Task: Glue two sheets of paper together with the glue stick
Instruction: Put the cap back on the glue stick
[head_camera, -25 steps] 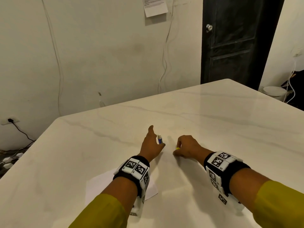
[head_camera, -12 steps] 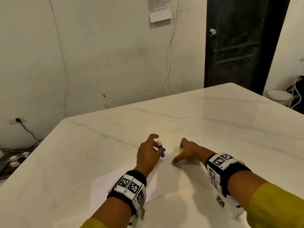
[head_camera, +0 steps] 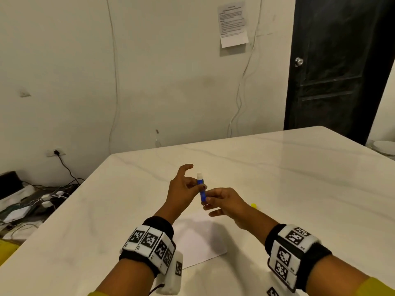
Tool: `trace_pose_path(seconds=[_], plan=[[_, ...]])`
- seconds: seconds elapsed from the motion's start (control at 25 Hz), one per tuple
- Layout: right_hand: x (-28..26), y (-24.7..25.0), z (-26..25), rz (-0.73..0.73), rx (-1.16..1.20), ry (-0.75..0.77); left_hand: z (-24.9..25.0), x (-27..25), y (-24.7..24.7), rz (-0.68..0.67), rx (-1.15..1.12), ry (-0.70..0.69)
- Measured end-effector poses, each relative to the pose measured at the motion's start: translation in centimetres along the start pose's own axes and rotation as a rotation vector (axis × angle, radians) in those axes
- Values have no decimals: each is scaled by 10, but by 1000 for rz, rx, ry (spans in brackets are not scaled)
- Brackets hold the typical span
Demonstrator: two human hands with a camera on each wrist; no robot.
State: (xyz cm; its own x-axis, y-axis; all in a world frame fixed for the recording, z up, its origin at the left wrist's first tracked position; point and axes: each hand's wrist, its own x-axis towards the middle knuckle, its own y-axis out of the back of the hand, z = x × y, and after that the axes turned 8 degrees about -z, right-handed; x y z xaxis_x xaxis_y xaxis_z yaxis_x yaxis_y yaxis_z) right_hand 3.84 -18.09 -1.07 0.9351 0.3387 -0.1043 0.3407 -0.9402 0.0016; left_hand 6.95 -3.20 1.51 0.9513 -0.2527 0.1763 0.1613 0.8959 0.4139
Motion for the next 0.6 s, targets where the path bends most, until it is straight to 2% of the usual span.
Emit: trace_pose_path(seconds=[0.12, 0.32, 0.48, 0.56, 0.6], plan=[[4, -17, -2, 109, 65, 36, 2, -8, 10, 9, -77, 20], [11, -45, -5, 278, -4, 69, 6, -19, 16, 126, -158, 9], [17, -64, -7, 513, -70, 58, 6, -18, 8, 252, -45, 0], [17, -71, -8, 561, -108, 67, 7, -19, 6, 312, 9, 15], [16, -72, -10, 559, -110, 69, 8, -19, 8, 301, -5, 30]])
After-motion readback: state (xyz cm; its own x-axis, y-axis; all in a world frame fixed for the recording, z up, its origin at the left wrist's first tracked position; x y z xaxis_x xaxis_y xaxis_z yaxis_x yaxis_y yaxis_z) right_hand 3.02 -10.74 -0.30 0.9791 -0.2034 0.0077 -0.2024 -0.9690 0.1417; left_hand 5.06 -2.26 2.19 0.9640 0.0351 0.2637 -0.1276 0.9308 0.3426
